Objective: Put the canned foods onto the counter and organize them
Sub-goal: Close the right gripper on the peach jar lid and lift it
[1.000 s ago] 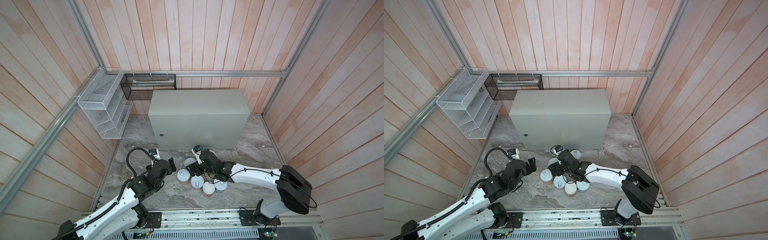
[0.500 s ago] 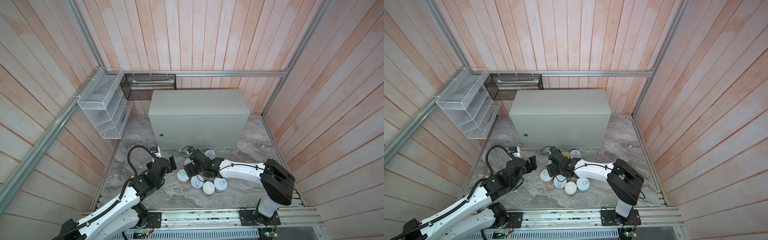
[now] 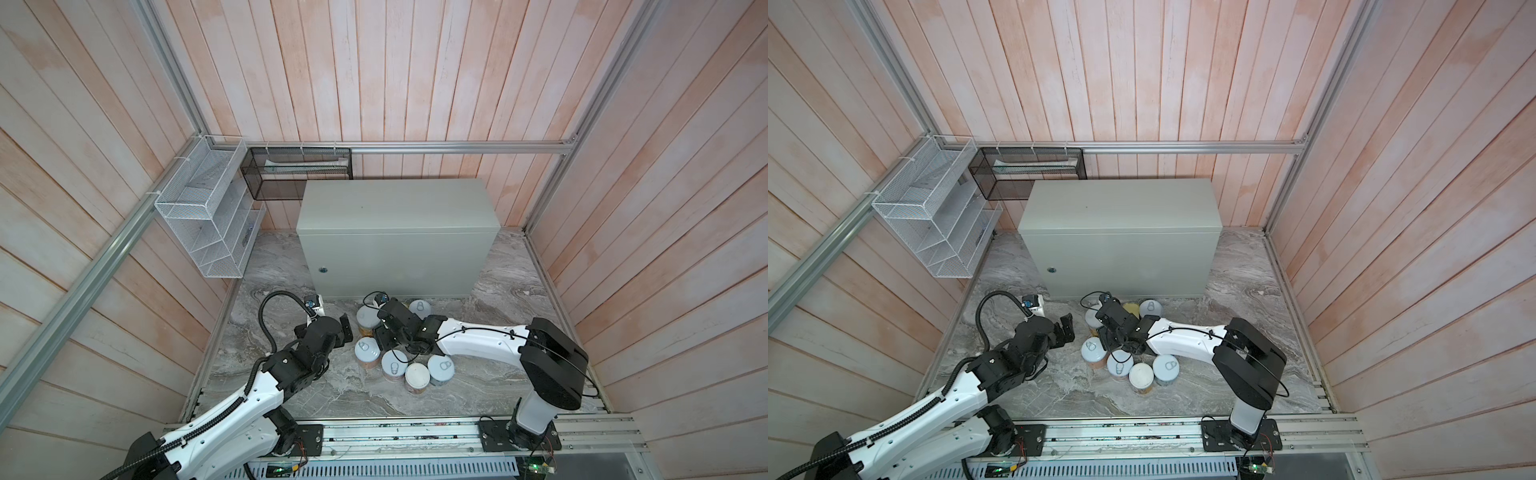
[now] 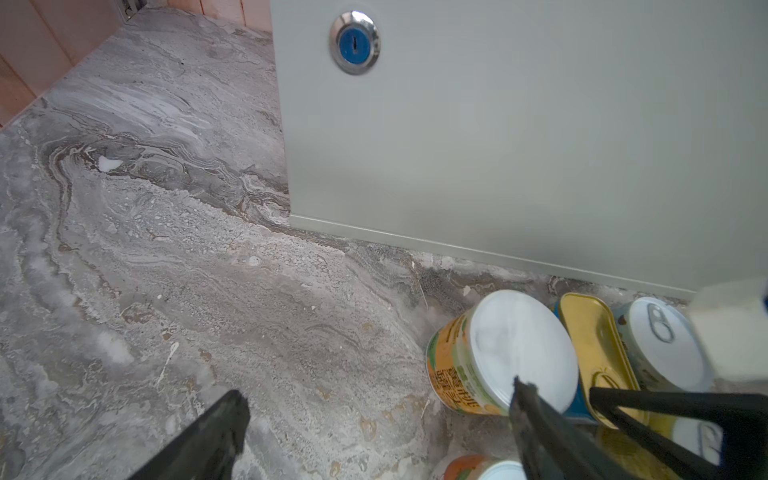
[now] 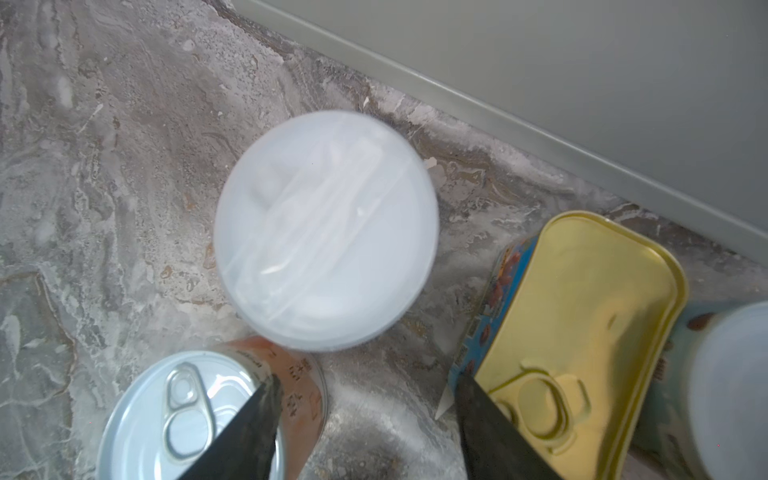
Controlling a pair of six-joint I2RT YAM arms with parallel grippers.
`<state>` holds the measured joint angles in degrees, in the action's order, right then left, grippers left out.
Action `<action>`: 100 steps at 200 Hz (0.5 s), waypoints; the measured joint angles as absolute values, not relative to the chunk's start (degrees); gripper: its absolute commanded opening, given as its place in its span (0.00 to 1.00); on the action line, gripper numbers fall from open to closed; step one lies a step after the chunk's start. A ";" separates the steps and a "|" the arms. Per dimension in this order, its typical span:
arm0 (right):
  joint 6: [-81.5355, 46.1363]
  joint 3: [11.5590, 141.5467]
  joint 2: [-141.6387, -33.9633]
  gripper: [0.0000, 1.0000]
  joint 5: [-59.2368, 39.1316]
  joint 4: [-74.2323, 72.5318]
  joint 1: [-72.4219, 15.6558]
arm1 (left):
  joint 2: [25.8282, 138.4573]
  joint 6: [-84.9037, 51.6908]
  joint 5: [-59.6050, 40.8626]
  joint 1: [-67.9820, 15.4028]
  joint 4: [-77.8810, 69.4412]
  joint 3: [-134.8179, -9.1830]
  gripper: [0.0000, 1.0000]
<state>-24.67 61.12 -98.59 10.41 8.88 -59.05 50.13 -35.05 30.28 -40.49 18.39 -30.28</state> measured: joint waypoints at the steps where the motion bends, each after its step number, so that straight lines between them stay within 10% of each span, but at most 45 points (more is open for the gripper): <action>1: -24.67 61.12 -98.59 0.70 10.41 8.84 -59.02 | 50.17 -35.00 30.28 -40.49 18.39 -30.26 1.00; 100: -21.63 61.58 -98.83 0.88 7.57 4.08 -58.04 | 46.26 -34.52 30.39 -40.05 19.46 -30.09 1.00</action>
<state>-21.63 61.58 -98.83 7.57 4.08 -58.04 46.26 -34.52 30.39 -40.05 19.46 -30.09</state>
